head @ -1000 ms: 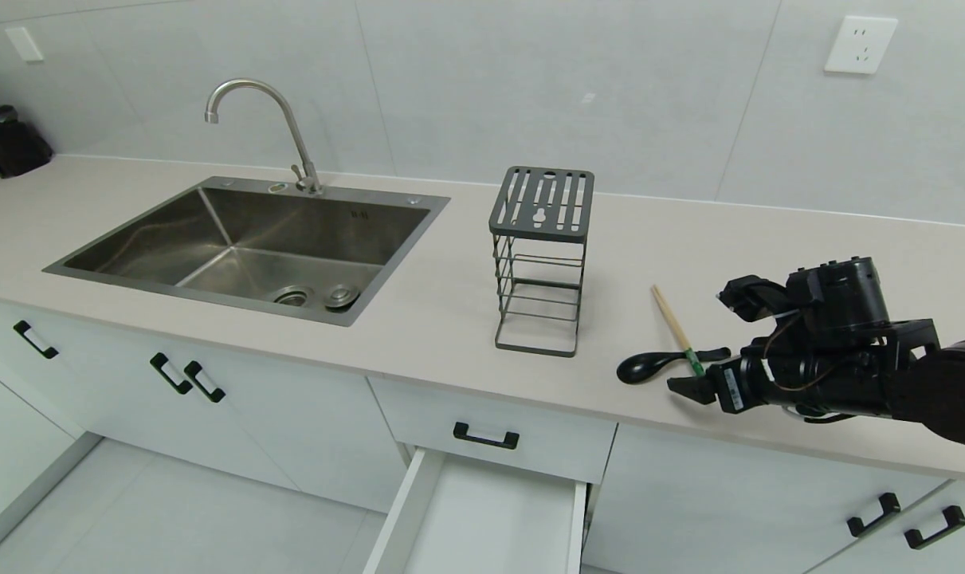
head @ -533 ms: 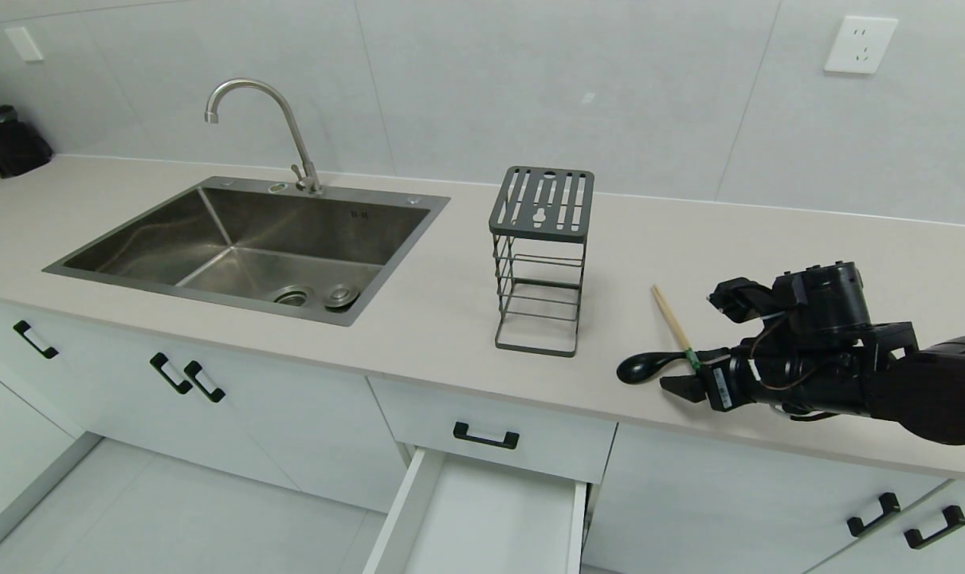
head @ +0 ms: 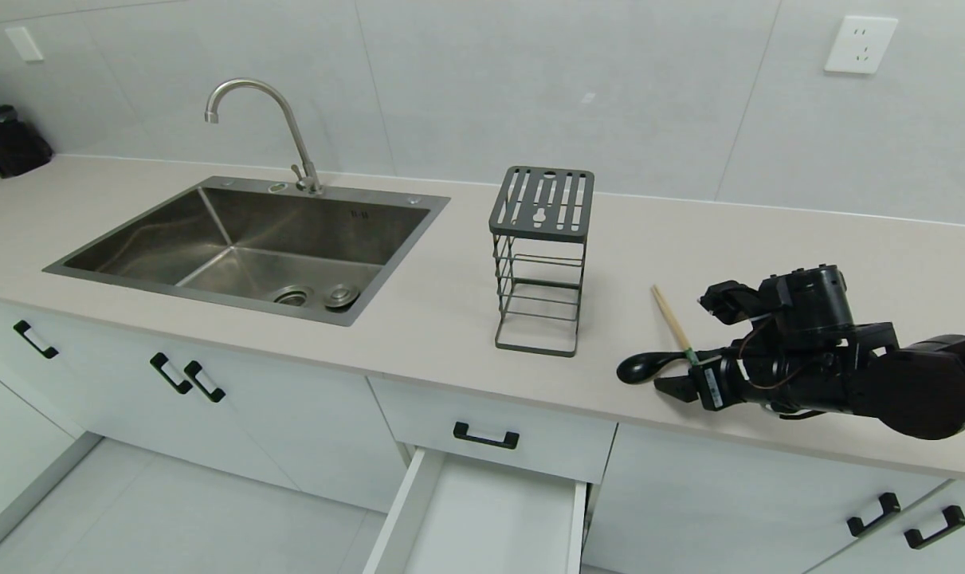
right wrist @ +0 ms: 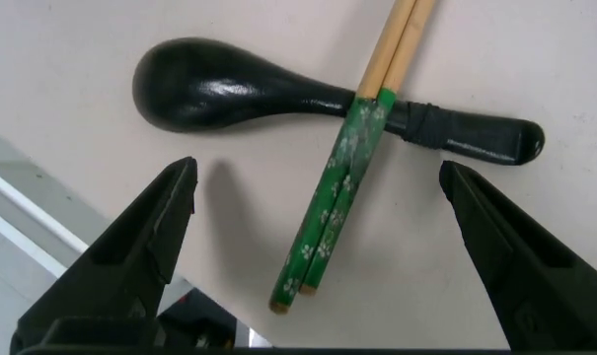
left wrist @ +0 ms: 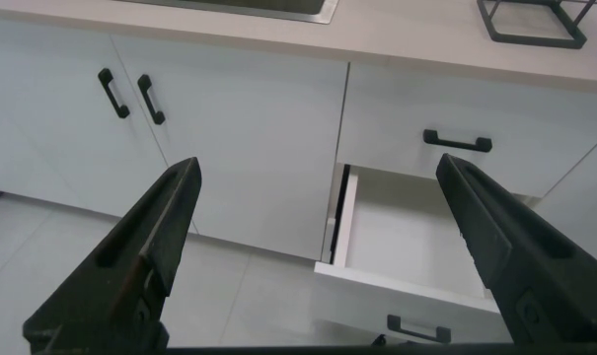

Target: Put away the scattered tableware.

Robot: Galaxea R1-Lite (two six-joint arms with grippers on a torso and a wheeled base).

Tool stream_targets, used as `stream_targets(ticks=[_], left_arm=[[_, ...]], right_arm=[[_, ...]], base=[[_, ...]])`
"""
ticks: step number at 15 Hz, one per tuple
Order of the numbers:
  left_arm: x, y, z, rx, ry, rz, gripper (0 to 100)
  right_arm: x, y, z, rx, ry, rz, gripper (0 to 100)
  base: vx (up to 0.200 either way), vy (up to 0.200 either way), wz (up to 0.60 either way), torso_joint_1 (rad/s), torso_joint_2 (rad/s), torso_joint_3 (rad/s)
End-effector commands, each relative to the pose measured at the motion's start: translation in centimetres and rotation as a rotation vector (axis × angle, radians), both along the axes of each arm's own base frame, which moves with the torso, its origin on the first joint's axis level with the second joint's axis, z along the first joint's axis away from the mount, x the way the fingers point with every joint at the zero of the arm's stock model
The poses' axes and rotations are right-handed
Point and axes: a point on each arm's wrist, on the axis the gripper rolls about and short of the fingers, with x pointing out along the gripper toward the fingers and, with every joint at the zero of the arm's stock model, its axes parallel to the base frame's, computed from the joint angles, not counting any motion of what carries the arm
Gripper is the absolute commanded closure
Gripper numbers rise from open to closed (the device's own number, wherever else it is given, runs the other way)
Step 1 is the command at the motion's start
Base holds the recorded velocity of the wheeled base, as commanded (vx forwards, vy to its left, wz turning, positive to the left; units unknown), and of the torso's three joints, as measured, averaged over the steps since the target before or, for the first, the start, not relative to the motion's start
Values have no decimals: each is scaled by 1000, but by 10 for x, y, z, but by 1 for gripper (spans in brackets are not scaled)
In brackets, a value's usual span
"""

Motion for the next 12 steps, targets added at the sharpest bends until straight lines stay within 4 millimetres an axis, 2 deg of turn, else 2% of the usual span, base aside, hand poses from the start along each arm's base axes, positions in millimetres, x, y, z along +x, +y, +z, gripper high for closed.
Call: stream_targets(ticks=[1,2,3,9,12], left_arm=[[0,0,1,-1,-2,0,0],[0,0,0,-1,1,0,0],[0,0,0,-1,1,0,0],[0,0,0,-1,1,0,0],[0,0,0,-1,1,0,0]], right_arm=[[4,2,-1,0,0,1,0],[7,2,-3,-1,1,0,0],[9,3,-5,-5,4,-6,100],[16,-4,7,-7,-41,-58,100],[3,-13,22,5,-74,-76,100]], base=[[0,0,0,0,0,0],[0,0,0,0,0,0],[0,0,0,0,0,0],[0,0,0,0,0,0],[0,0,0,0,0,0]])
